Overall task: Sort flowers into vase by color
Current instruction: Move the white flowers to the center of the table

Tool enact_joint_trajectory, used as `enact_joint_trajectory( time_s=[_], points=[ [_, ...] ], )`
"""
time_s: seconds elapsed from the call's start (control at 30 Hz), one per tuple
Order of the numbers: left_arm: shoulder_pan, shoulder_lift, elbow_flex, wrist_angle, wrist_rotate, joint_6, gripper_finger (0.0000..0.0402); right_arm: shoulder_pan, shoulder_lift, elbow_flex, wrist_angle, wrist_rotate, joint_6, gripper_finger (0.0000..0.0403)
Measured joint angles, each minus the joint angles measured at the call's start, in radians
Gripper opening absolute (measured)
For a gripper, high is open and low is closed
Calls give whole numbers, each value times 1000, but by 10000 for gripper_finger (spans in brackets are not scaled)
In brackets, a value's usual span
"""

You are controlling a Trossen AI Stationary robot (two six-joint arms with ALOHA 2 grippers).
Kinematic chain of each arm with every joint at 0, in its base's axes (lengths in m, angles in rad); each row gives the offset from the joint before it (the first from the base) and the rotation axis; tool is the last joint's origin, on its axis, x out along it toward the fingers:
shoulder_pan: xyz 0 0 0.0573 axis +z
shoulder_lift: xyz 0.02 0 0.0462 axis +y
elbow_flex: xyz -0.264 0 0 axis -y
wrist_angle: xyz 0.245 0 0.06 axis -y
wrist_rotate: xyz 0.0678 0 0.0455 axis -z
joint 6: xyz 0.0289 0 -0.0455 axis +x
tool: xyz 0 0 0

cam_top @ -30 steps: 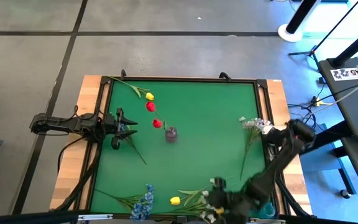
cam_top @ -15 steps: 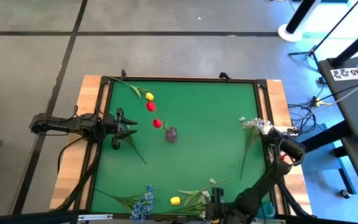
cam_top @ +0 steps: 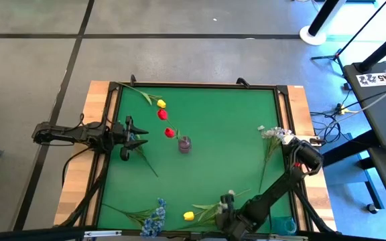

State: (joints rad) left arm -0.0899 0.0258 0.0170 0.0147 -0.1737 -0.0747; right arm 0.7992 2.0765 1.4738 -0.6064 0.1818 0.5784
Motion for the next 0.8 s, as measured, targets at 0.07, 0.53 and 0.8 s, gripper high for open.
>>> enact_joint_trajectory(
  time_s=[0.07,0.53,0.8],
  points=[
    [0,0,0,0,0,0,167,-16,-17,69,-187,25,-29,22],
    [0,0,0,0,0,0,167,-198,-26,472,-963,239,-871,29],
    [0,0,0,0,0,0,167,-371,0,309,-950,442,-1320,21]
  ],
)
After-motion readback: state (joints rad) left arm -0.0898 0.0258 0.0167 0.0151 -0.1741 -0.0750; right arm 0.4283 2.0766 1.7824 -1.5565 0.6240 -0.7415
